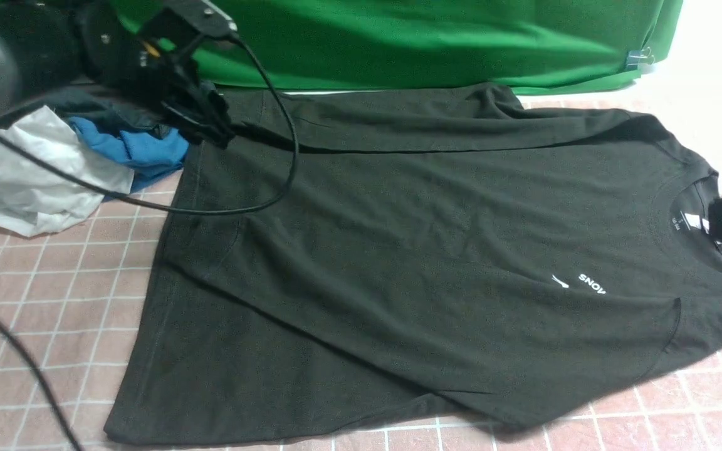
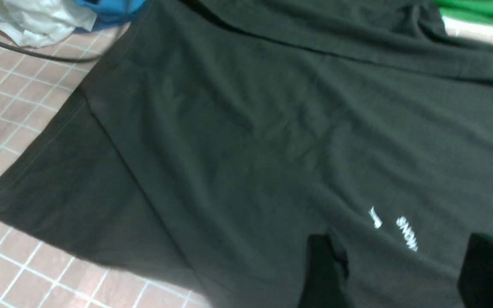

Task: Fold a long-sleeved shirt over a pink coffee tablecloth.
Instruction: 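Grab the top left corner of the dark shirt with the left gripper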

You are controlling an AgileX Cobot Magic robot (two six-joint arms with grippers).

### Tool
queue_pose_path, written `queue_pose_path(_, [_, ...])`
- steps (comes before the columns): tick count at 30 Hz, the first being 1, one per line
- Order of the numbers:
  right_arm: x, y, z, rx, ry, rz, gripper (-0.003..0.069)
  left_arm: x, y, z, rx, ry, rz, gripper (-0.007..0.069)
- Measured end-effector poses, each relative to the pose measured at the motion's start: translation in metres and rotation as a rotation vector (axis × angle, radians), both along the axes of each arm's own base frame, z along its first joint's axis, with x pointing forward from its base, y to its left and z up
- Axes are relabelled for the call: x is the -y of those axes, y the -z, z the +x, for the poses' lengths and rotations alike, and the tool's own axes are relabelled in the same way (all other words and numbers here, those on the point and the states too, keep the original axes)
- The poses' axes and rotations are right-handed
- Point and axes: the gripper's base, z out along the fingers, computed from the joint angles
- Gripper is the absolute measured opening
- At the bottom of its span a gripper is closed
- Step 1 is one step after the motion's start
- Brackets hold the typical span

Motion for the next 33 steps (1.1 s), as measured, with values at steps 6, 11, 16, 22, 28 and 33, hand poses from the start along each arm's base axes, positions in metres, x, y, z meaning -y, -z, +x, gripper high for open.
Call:
queue_pose_path(6, [-0.006,0.007,0.011,-0.049,-0.012,-0.044,0.0406,0.001,0.044,0.039,-0.021,0.109,0.164,0.0365])
queue_pose_path(11, [-0.008,0.012,0.016,-0.083,-0.015,-0.065,0.0406,0.002,0.063,0.061,-0.004,0.120,0.200,0.0411])
queue_pose_path(16, [-0.009,0.013,0.017,-0.089,-0.015,-0.068,0.0406,0.004,0.077,0.077,0.051,0.117,0.196,0.0419])
queue_pose_path(22, [-0.008,0.014,0.016,-0.098,-0.015,-0.072,0.0406,0.005,0.095,0.088,0.090,0.119,0.196,0.0419])
queue_pose_path(28, [-0.009,0.014,0.015,-0.106,-0.017,-0.061,0.0406,0.006,0.100,0.094,0.154,0.115,0.192,0.0390])
queue_pose_path(33, [-0.010,0.014,0.015,-0.113,-0.018,-0.055,0.0406,0.006,0.100,0.095,0.163,0.112,0.187,0.0267])
